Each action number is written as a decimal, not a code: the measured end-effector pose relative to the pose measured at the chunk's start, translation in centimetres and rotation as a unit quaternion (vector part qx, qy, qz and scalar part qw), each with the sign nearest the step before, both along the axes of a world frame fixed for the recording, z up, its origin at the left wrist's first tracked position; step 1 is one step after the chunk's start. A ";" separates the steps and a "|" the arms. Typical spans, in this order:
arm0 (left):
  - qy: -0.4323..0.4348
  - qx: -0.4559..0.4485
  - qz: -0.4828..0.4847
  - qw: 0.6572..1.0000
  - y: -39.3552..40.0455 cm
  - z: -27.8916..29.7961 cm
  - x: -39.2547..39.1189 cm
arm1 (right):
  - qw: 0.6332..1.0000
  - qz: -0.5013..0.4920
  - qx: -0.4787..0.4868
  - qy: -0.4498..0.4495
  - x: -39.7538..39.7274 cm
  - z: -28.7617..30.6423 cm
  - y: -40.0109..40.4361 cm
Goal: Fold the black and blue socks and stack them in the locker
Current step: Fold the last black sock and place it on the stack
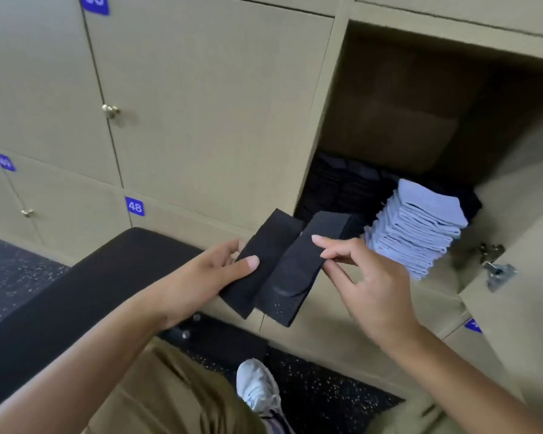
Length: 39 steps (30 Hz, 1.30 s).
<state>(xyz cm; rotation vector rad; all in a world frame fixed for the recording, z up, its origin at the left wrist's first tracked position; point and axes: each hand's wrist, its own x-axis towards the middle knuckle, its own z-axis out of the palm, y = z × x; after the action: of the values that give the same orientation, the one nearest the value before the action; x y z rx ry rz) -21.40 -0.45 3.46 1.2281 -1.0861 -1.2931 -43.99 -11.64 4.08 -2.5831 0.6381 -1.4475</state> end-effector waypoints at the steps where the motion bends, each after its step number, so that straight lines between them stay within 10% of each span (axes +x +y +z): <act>1: 0.007 -0.003 -0.005 1.000 -0.7 -0.1 -0.8 | 1.000 -0.001 -0.005 -0.004 -0.7 -0.2 -0.5; 14: 0.031 -0.001 0.026 0.999 -9.3 -0.7 -5.6 | 0.998 -0.027 0.056 -0.019 -4.7 -2.3 -7.3; 25: -0.002 -0.014 0.095 0.995 -11.6 -4.1 -4.8 | 0.949 -0.046 0.300 -0.081 -3.9 -5.3 -6.7; 33: -0.006 -0.036 0.009 0.999 -11.9 -4.3 -2.9 | 0.954 -0.012 0.053 0.295 -2.9 -2.2 -8.5; 39: 0.032 -0.029 -0.034 0.998 -11.2 -5.3 -2.1 | 0.924 0.077 0.026 0.374 -1.2 -0.8 -8.9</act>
<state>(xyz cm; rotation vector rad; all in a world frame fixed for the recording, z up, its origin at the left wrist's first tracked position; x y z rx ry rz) -23.50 -11.63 -1.85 1.1083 -1.1210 -1.3346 -45.18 -20.50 3.31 -3.0162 0.5000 -0.3460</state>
